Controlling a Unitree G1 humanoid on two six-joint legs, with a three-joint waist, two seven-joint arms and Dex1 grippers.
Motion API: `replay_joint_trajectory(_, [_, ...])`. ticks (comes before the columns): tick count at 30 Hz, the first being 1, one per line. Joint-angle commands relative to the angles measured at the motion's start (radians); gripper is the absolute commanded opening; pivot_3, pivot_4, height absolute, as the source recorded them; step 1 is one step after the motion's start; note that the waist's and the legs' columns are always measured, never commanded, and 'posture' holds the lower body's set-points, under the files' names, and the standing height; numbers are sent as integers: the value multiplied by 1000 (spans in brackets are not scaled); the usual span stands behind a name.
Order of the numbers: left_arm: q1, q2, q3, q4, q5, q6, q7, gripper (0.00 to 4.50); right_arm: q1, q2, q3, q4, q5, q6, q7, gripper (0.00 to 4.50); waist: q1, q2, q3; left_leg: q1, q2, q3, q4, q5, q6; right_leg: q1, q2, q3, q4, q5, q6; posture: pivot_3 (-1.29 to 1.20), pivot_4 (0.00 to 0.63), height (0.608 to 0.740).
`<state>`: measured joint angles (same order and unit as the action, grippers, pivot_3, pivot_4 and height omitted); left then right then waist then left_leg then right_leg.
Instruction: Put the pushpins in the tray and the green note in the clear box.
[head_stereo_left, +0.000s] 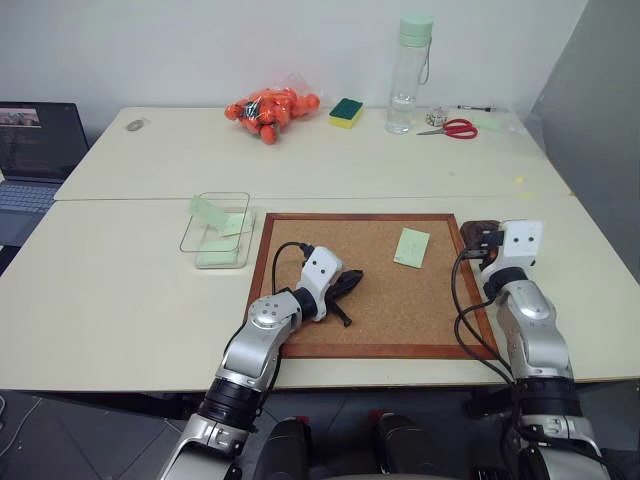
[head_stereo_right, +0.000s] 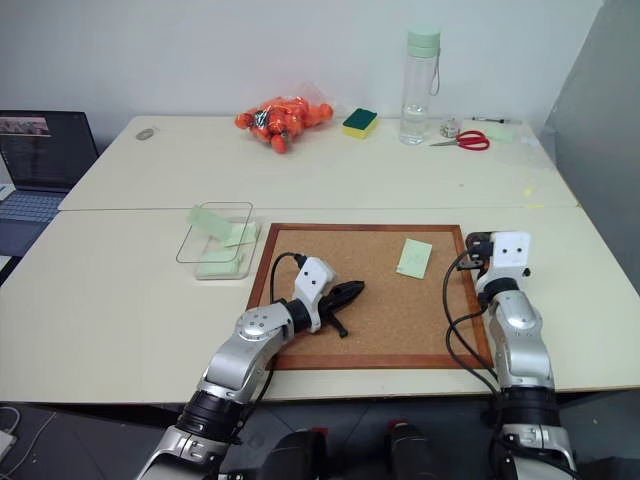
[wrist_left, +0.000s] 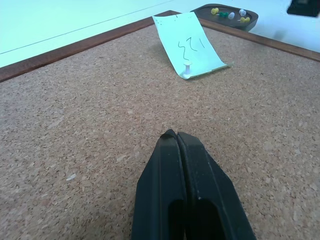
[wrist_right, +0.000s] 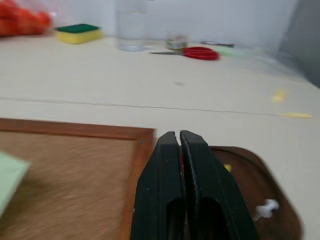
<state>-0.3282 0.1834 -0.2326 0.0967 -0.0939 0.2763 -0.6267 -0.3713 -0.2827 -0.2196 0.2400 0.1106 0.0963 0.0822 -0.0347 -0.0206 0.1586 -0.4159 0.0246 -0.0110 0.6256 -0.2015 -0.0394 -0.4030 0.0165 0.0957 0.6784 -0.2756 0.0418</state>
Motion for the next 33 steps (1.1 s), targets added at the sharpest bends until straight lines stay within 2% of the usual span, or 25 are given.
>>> replay_joint_trajectory(1, [31,-1,-38,40,6,33,-19,0,-68,-16,-34,59,-1,-3,-40,46,0,0,0,0,0,0,0,0,0,0,0,0,0,0,0,0,150,740])
replay_joint_trajectory(7, [35,-2,-37,34,7,36,-15,0,-121,-18,-51,138,15,12,-45,46,0,0,0,0,0,0,0,0,0,0,0,0,0,0,0,0,150,740])
replay_joint_trajectory(18, [43,1,-37,23,6,41,-13,0,-115,-21,-50,135,15,11,-54,2061,-2,1,0,0,0,0,0,0,0,0,0,0,0,0,0,0,150,740])
replay_joint_trajectory(23, [40,1,-38,27,6,40,-16,0,-103,-25,-44,119,5,9,-59,3330,-2,1,0,0,0,0,0,0,0,0,0,0,0,0,0,0,150,740])
replay_joint_trajectory(26, [40,1,-38,27,5,40,-17,0,-78,-23,-15,70,12,-2,-8,4104,-2,1,0,0,0,0,0,0,0,0,0,0,0,0,0,0,150,740])
replay_joint_trajectory(30, [42,0,-40,26,6,41,-15,0,2,-38,87,-39,5,-2,145,4104,-5,1,0,0,0,0,0,0,0,0,0,0,0,0,0,0,150,740])
replay_joint_trajectory(33, [45,-1,-41,23,5,43,-15,0,62,-38,142,-140,59,-11,277,4104,-5,1,-1,0,0,-1,0,0,0,0,0,0,0,0,0,0,150,740])
